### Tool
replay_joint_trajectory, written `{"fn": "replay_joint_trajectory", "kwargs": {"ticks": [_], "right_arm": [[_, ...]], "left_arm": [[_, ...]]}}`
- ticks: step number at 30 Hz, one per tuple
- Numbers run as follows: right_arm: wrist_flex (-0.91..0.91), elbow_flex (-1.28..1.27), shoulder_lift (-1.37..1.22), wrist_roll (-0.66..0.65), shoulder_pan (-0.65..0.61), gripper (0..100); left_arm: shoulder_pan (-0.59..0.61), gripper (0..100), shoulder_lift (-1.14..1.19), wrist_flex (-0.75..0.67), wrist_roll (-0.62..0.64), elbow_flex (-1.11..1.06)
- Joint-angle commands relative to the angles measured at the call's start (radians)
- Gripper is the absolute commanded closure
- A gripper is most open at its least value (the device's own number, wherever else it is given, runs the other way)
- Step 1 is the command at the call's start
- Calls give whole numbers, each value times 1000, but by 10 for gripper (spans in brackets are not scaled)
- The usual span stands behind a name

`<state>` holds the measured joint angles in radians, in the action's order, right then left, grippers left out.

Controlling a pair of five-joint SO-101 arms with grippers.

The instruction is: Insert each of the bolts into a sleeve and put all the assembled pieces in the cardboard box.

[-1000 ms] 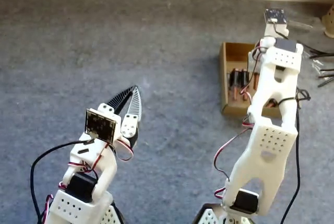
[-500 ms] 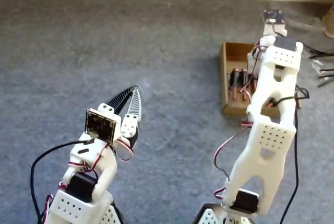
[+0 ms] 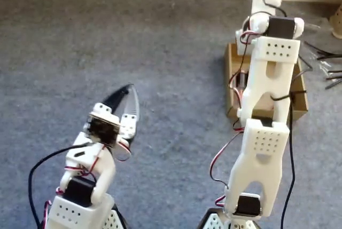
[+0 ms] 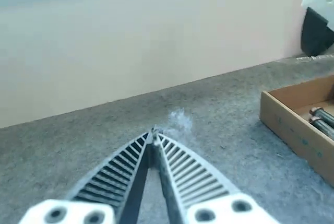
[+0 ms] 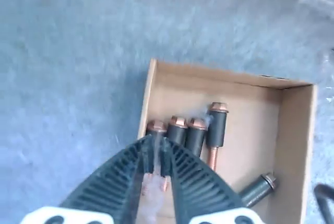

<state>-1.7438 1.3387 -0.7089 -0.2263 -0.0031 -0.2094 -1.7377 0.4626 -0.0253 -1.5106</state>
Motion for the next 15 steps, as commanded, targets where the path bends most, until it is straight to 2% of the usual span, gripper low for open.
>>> {"fn": "replay_joint_trajectory", "kwargs": {"ticks": [1,7,11,15], "right_arm": [[-19,50,111,66,-41,993],[-21,31,257,64,-96,993],[-19,-104,401,64,-108,993],[-18,-255,570,64,-130,993]], "left_arm": [[62,993,-1,58,66,99],[131,993,-1,74,74,131],[199,993,-1,143,74,189],[216,993,-1,160,71,213]]}}
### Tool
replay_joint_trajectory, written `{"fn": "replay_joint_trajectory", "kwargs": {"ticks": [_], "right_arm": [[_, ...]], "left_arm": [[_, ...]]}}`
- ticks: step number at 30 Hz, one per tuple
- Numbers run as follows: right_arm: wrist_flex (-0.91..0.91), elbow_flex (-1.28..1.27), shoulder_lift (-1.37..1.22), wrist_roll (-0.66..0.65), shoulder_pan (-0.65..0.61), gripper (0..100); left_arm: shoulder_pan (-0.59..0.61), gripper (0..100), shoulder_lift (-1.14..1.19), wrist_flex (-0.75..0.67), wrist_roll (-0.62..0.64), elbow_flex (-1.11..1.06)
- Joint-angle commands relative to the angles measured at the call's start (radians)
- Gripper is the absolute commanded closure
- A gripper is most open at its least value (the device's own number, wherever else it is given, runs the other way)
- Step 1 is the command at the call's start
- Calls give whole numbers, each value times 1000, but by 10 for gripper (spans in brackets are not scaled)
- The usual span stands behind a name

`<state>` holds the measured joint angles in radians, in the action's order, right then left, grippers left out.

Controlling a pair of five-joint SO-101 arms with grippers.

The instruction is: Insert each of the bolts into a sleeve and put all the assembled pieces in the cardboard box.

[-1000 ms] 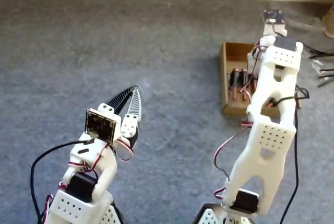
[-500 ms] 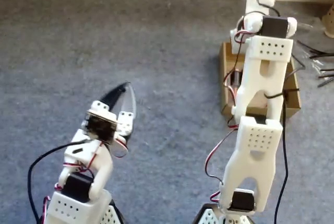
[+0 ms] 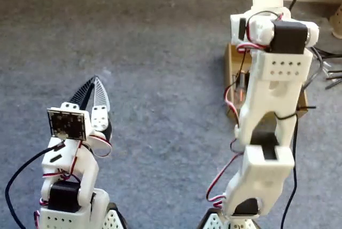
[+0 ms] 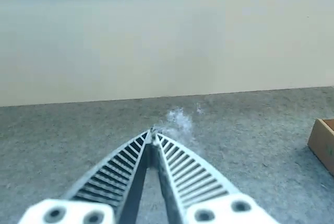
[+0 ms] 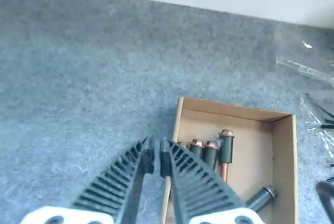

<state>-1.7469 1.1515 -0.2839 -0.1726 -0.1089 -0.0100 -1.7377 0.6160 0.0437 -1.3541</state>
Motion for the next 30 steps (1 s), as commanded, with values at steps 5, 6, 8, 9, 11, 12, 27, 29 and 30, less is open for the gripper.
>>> {"fn": "replay_joint_trajectory", "kwargs": {"ticks": [5,6,8,9,11,12,27,29,30], "right_arm": [[-15,-240,358,11,-35,993],[-15,-278,397,11,-35,993],[-13,-351,460,11,-36,993],[-13,-387,490,11,-36,993],[-13,-452,550,11,-36,993],[-13,-479,581,11,-36,993],[-13,-737,963,9,-36,993],[-13,-774,993,9,-36,993],[-13,-785,1006,9,-36,993]], "left_arm": [[65,993,-1,157,-2,157],[90,993,-1,184,-2,180],[139,993,-2,206,-2,193],[157,993,-4,206,-2,189],[185,993,-10,206,-2,176],[188,993,-12,206,-2,162],[21,993,-18,236,-129,147],[22,993,-61,250,-130,145],[22,993,-84,272,-130,147]]}}
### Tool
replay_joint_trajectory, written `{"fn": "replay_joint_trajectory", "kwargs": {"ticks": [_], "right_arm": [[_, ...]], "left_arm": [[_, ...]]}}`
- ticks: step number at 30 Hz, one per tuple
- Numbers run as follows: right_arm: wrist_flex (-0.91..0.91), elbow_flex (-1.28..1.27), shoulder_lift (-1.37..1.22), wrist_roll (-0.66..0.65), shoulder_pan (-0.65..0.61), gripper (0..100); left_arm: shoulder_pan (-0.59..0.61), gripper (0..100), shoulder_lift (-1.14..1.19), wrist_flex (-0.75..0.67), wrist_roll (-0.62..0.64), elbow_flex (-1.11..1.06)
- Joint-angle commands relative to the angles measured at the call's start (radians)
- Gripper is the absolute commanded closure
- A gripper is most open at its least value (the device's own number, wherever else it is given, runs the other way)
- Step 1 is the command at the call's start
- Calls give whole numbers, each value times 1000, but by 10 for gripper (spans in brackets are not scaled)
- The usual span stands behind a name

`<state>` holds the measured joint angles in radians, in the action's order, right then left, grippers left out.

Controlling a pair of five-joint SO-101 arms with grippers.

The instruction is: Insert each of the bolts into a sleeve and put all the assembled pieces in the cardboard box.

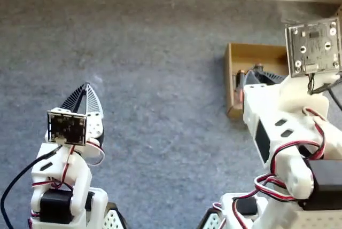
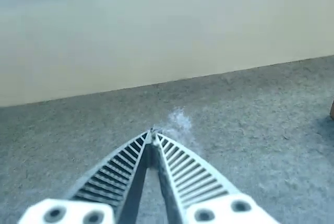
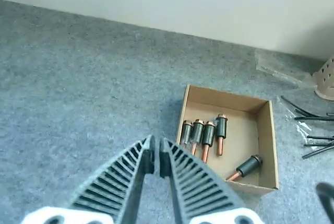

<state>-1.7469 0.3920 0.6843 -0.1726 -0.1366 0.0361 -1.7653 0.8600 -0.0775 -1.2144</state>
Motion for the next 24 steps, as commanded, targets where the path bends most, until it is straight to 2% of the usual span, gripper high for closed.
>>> {"fn": "replay_joint_trajectory", "kwargs": {"ticks": [1,4,14,24], "right_arm": [[-12,-35,53,9,-8,993],[-12,-44,88,9,-8,993],[-15,-58,151,15,-8,993],[-13,-331,415,15,-77,993]], "left_arm": [[-24,993,-77,43,-9,15],[-19,993,-68,46,-11,15],[111,993,-62,51,-9,51],[124,993,-62,49,-12,51]]}}
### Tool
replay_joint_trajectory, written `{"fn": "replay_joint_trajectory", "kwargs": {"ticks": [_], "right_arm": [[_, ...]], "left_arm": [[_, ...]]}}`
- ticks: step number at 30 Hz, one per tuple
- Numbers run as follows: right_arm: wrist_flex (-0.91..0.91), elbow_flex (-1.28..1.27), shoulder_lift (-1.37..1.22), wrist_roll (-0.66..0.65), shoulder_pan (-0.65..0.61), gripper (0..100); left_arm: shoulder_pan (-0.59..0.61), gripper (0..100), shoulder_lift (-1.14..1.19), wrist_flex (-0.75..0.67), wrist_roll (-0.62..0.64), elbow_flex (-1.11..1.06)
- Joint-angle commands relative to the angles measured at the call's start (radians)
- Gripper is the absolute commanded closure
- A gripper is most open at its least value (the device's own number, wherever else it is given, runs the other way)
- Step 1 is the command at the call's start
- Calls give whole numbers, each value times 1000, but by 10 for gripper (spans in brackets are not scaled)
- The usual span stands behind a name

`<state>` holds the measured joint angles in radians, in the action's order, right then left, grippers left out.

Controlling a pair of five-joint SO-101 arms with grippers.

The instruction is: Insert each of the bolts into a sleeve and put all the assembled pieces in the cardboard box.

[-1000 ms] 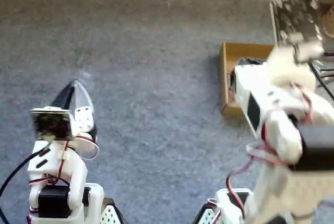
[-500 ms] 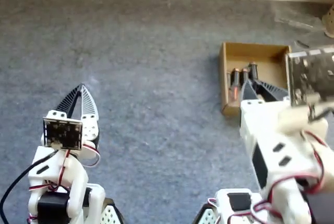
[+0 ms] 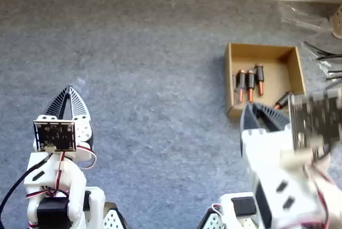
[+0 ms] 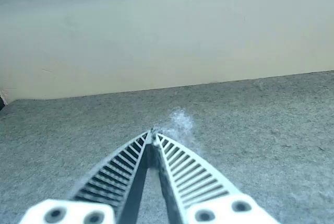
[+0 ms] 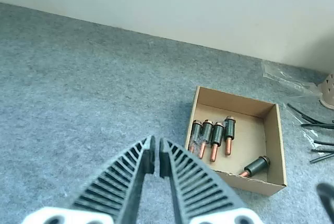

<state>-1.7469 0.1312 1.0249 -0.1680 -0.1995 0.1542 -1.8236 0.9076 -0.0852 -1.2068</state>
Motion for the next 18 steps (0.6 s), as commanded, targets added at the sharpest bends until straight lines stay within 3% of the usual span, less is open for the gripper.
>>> {"fn": "replay_joint_trajectory", "kwargs": {"ticks": [1,11,18], "right_arm": [[-12,-114,111,11,-16,993],[208,-671,561,6,-13,993],[302,-926,633,-41,-12,993]], "left_arm": [[5,993,-4,2,-5,44],[5,993,-2,26,-3,31],[5,993,-2,25,-3,25]]}}
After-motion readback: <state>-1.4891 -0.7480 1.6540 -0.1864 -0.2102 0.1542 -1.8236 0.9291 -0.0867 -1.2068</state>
